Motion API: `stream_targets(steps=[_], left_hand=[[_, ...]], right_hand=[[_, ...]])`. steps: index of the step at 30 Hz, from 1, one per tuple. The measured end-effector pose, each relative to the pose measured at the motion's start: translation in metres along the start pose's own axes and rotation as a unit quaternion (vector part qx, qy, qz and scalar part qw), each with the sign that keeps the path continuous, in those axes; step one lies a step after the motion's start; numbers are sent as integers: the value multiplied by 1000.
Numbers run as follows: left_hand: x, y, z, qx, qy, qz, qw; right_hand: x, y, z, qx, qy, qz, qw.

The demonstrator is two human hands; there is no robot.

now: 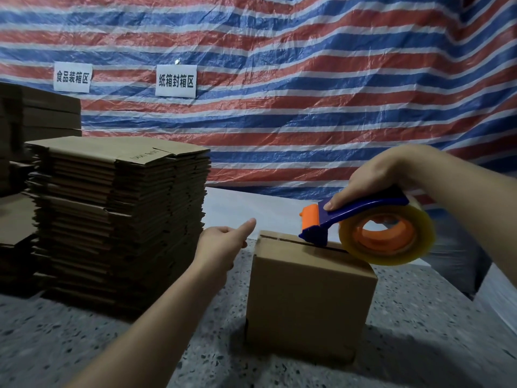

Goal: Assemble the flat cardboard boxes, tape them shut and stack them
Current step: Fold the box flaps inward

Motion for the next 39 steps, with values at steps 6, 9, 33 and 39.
stream_targets(steps=[6, 9, 33, 39], left_hand=[[-1, 4, -7, 7, -10, 16, 1000], [1, 1, -16, -11, -1, 11, 1000], [17, -13, -40, -196, -41, -190, 961], [2, -17, -38, -227, -9, -170, 959]], right_hand=[[1, 1, -10, 10, -38, -15, 999], [2, 2, -12, 13, -43, -18, 999], [3, -1, -9, 6, -16, 4, 1000], [4, 0, -11, 11, -32, 3, 999]])
Point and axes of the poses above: each hand's wrist, its own y-axis towards the middle knuckle, its own x-axis out of the palm, z = x × y, the point moved 3 cm from there along y, towards the middle knuckle, and after that the axes turned 2 degrees about z, right-handed, at the moved point
